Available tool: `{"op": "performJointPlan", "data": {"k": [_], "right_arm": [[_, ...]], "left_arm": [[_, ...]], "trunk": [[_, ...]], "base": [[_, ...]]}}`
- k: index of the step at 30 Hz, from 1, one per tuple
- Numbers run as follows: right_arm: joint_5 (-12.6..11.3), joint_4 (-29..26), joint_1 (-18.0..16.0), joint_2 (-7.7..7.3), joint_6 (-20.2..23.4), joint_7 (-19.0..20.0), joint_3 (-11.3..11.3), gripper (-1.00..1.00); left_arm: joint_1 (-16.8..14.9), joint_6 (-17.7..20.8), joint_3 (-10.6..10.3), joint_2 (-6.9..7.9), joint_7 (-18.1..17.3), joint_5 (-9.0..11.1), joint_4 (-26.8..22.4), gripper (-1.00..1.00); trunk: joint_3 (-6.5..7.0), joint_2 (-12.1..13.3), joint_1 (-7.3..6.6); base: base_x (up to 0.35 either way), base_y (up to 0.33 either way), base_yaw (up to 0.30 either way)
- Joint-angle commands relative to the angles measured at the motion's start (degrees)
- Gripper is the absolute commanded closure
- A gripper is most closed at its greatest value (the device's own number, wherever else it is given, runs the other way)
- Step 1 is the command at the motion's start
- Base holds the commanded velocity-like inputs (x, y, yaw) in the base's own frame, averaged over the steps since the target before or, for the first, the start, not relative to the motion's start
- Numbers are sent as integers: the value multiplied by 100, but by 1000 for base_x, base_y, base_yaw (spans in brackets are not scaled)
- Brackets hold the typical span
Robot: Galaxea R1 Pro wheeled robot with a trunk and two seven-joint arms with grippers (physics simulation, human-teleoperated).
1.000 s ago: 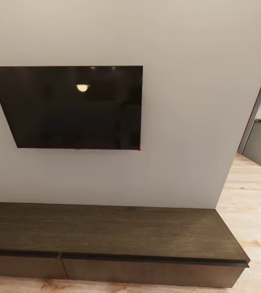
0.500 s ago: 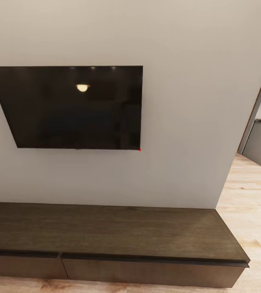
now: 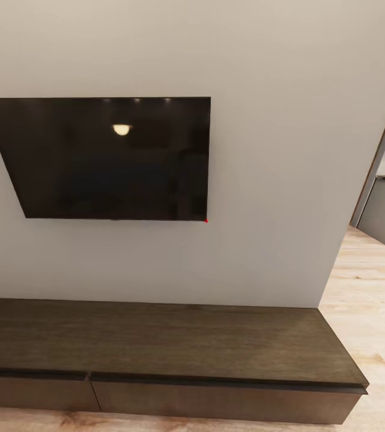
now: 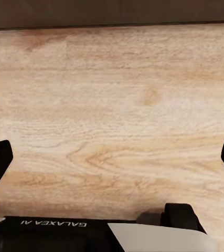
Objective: Place each of the two pumpkins and all three candles from the living room inside a cabinet in the living room (use any cabinet), then make sure every cabinet is closed, and position the cauldron so it is next to a table in the living room.
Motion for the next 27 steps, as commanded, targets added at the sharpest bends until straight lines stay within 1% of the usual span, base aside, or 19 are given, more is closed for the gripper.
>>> {"op": "performJointPlan", "data": {"k": [1, 2, 3, 4, 5, 6, 7, 8, 13, 16, 17, 18, 20, 21, 23, 24, 25, 26, 27], "right_arm": [[-8, -13, -23, 5, 31, -11, -2, -100], [-10, -11, -41, 7, 27, -14, -2, -100], [-14, -8, -69, 11, 19, -18, -5, -100], [-16, -4, -79, 12, 14, -20, -8, -100], [-27, 9, -94, 11, -17, -22, -15, -100], [-77, 30, -103, 10, -120, -24, -20, -100], [-120, 47, -106, 10, -203, -24, -21, -100], [-231, 103, -111, 10, -406, -28, -22, -100], [-485, 453, -124, 8, -856, -26, -14, -100], [-536, 535, -145, 8, -1238, 36, -13, -100], [-541, 539, -147, 8, -1285, 83, -11, -100], [-550, 502, -151, 9, -1395, 237, -9, -100], [-554, 361, -152, 9, -1431, 413, -6, -100], [-558, 68, -150, 15, -1438, 665, 2, -100], [-562, -336, -140, 54, -1344, 911, 13, -100], [-578, -660, -125, 87, -1177, 1080, 19, -100], [-597, -782, -119, 94, -1080, 1144, 17, -100], [-672, -958, -106, 98, -931, 1238, 10, -100], [-723, -1023, -100, 98, -884, 1275, 8, -100]], "left_arm": [[84, 74, 4, 1, -4, -1, -326, -100], [164, 186, 6, 1, -2, 0, -596, -100], [297, 472, 8, 2, 0, 13, -1074, -100], [346, 648, 9, 2, 1, 18, -1299, -100], [418, 1034, 10, 2, -1, 24, -1734, -100], [465, 1397, 7, 6, -7, 28, -2135, -100], [482, 1555, 7, 7, -10, 28, -2322, -100], [506, 1826, 5, 5, -14, 27, -2677, -100], [548, 2513, -7, 9, -20, 21, -3520, -100], [558, 2646, -21, 11, -44, 14, -3702, -100], [569, 2652, -23, 11, -55, 14, -3716, -100], [600, 2643, -28, 11, -112, 0, -3733, -100], [617, 2609, -29, 11, -179, -13, -3717, -100], [630, 2526, -30, 11, -249, -26, -3662, -100], [638, 2391, -26, 10, -300, -28, -3568, -100], [644, 2275, -22, 11, -338, -24, -3485, -100], [646, 2228, -20, 12, -357, -28, -3451, -100], [649, 2158, -21, 27, -390, -41, -3401, -100], [651, 2133, -22, 36, -404, -43, -3382, -100]], "trunk": [[-6, -3, 0], [-6, -3, 0], [-6, -3, 0], [-6, -3, 0], [-6, -3, 0], [-6, -3, 0], [-6, -3, 0], [-6, -3, 0], [-6, -3, 0], [-6, -3, 0], [-6, -3, 0], [-6, -3, 0], [-6, -3, 0], [-6, -3, 0], [-6, -3, 0], [-6, -3, 0], [-6, -3, 0], [-6, -3, 0], [-6, -3, 0]], "base": [[0, 0, 0], [0, 0, 0], [0, 0, 0], [0, 0, 0], [0, 0, 0], [0, 0, 0], [0, 0, 0], [0, 0, 0], [0, 0, 0], [0, 0, 0], [0, 0, 0], [0, 0, 0], [0, 0, 0], [0, 0, 0], [0, 0, 0], [0, 0, 0], [0, 0, 0], [0, 0, 0], [0, 0, 0]]}}
